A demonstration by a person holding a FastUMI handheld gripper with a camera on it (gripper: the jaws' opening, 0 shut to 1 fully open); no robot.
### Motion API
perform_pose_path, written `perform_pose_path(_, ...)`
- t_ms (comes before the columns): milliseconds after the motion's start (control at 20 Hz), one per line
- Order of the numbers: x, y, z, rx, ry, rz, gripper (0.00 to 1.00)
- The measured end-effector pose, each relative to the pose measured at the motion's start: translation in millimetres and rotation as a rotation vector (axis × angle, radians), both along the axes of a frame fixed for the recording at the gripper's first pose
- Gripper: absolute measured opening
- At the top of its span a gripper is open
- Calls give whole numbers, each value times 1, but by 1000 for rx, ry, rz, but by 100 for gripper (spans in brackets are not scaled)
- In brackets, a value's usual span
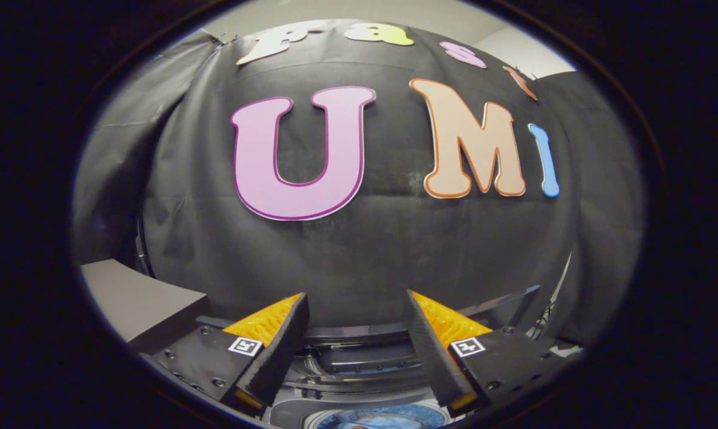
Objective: Put the clothes into the washing machine and then close the washing machine lid.
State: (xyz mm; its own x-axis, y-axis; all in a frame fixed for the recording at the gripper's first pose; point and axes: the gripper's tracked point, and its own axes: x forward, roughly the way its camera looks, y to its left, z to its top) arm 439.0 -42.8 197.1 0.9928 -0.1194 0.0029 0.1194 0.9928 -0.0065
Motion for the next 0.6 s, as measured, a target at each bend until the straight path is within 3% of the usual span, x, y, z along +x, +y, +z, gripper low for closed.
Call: perform_pose_path(600,-30,2,-6,-9,45,-9,98)
